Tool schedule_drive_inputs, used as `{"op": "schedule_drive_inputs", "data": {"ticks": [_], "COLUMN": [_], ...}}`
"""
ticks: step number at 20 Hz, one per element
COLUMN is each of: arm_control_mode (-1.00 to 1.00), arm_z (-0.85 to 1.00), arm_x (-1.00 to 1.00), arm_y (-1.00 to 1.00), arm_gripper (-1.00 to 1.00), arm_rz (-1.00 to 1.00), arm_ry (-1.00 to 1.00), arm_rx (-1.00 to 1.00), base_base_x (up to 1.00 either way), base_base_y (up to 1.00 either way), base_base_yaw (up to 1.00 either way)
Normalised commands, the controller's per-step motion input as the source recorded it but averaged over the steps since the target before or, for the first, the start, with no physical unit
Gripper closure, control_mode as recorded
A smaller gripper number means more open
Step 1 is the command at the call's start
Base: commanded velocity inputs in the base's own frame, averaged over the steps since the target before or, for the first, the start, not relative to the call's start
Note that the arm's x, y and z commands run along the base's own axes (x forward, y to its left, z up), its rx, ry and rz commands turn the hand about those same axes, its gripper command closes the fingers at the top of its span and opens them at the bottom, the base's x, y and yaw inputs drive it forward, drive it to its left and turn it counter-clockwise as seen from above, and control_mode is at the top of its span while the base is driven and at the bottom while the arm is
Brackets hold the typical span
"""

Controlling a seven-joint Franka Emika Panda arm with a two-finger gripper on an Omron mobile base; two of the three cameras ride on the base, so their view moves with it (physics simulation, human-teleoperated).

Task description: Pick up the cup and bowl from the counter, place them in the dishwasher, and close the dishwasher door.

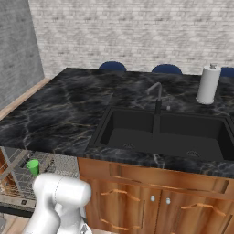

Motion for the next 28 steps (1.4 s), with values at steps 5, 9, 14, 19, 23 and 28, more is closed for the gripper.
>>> {"op": "schedule_drive_inputs", "data": {"ticks": [5, 9, 14, 19, 23, 28], "arm_control_mode": [-1.0, -1.0, -1.0, -1.0, -1.0, -1.0], "arm_z": [0.0, 0.0, 0.0, -0.01, -0.07, -0.09], "arm_x": [1.0, 1.0, 1.0, 1.0, 1.0, 1.0], "arm_y": [-0.59, -0.68, -0.68, -0.65, -0.6, -0.54], "arm_gripper": [-1.0, -1.0, -1.0, -1.0, -1.0, -1.0], "arm_rz": [-0.03, -0.04, -0.05, -0.05, -0.05, -0.04], "arm_ry": [0.0, 0.0, 0.0, 0.0, 0.0, 0.0], "arm_rx": [0.07, 0.06, 0.03, 0.01, 0.0, 0.0], "base_base_x": [0.0, 0.0, 0.0, 0.0, 0.0, 0.0], "base_base_y": [0.0, 0.0, 0.0, 0.0, 0.0, 0.0], "base_base_yaw": [0.0, 0.0, 0.0, 0.0, 0.0, 0.0]}}
